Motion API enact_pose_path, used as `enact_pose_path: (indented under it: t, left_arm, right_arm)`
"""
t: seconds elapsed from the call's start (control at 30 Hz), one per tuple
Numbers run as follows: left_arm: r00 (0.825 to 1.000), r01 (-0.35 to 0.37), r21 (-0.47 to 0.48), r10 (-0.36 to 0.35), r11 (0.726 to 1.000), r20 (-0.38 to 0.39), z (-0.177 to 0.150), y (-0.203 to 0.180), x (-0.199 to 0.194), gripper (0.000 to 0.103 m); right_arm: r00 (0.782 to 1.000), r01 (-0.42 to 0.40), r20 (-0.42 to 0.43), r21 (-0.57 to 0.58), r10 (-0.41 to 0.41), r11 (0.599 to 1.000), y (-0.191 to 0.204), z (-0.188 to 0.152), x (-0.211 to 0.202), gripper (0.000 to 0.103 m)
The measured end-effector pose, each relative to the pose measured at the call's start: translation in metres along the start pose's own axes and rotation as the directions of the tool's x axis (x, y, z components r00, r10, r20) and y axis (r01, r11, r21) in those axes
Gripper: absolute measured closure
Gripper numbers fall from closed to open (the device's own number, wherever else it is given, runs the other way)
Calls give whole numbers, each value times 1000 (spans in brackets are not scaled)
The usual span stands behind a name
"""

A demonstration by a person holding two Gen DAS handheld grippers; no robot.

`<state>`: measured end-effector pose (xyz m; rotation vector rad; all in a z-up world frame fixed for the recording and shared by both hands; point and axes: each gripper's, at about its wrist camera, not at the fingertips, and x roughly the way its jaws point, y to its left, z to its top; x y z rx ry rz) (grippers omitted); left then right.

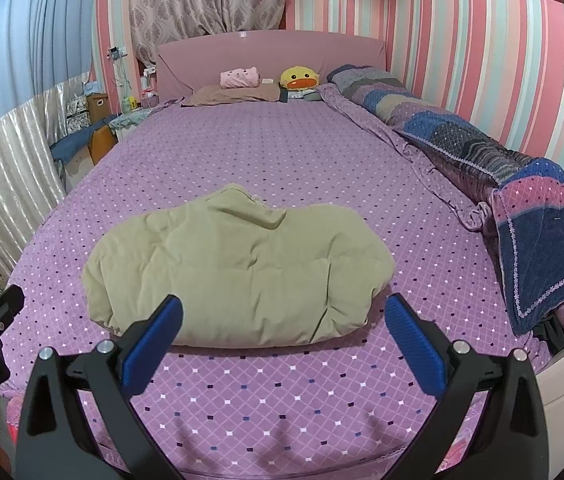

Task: Fold large clothes

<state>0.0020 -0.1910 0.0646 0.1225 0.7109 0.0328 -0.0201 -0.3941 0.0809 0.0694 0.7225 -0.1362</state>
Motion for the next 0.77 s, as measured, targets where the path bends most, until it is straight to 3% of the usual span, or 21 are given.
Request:
enact_pose_path:
  t: [0.77]
  left_arm:
    - [1000, -18, 4, 18, 1000, -15, -2, 0, 1, 3]
  right_arm:
    - [1000, 2, -3, -3, -2, 1000, 2, -2, 2, 2]
